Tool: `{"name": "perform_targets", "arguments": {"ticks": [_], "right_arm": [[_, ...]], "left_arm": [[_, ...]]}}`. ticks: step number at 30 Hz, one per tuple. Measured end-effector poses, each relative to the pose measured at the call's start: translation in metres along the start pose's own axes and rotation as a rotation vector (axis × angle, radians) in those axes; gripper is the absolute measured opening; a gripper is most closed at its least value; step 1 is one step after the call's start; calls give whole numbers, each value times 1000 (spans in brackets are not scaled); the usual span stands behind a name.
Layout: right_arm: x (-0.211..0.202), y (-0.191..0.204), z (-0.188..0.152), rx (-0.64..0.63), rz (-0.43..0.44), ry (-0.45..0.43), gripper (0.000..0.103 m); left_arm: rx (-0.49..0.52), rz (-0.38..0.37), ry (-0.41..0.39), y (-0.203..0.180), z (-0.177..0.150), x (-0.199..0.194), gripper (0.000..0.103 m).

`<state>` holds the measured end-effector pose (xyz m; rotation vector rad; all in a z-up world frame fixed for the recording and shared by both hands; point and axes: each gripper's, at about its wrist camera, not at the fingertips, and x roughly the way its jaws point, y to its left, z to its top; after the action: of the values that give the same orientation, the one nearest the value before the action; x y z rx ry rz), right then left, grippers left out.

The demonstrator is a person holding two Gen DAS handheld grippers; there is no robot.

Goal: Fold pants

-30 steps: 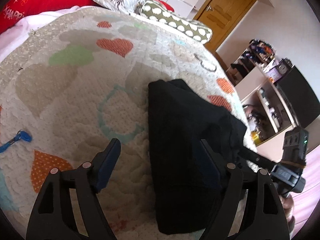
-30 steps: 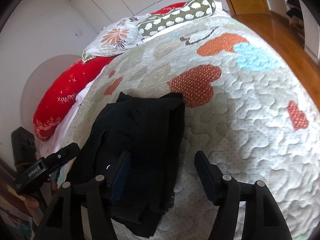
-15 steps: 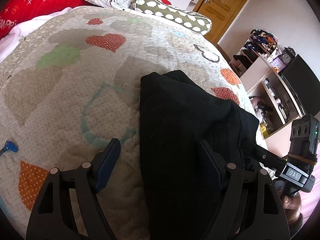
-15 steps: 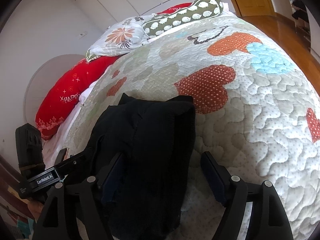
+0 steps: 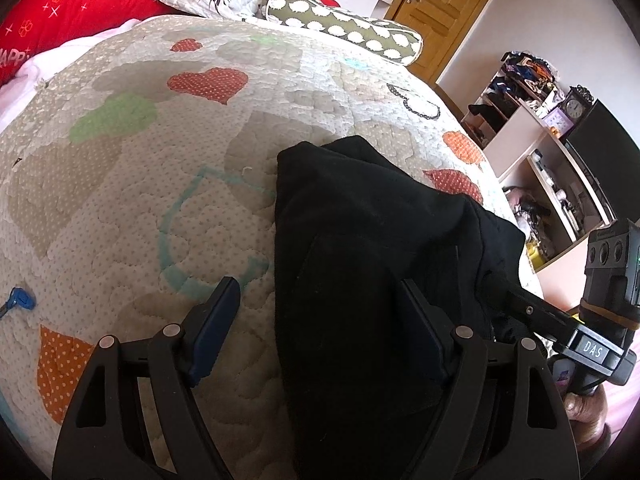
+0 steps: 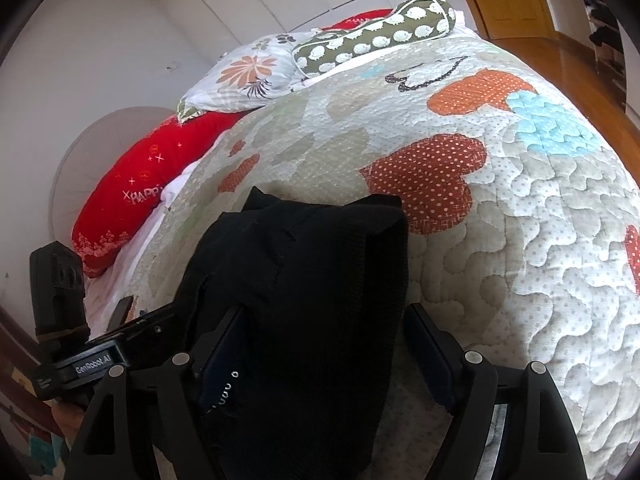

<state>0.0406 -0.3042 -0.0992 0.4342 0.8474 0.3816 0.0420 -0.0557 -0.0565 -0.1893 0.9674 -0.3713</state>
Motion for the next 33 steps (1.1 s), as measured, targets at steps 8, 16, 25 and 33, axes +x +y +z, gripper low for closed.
{"name": "perform_targets", "arguments": {"ticks": [8,16,25,33], "right_arm": [[-9,10,-2,-40,30,-59,41],[-25,40,31,-105,94,-117,33],[45,44,82,-136,-108,-43,33],[16,39,86,-133,-113,-89,33]], "left_arm": [[-13,-74,-13,-3,-2,-5,36],[21,-73,-117,-7,37,-40,25],[-38,103,-19,40,76,20,32],[-74,158,-114,44,63,-12,41]]}}
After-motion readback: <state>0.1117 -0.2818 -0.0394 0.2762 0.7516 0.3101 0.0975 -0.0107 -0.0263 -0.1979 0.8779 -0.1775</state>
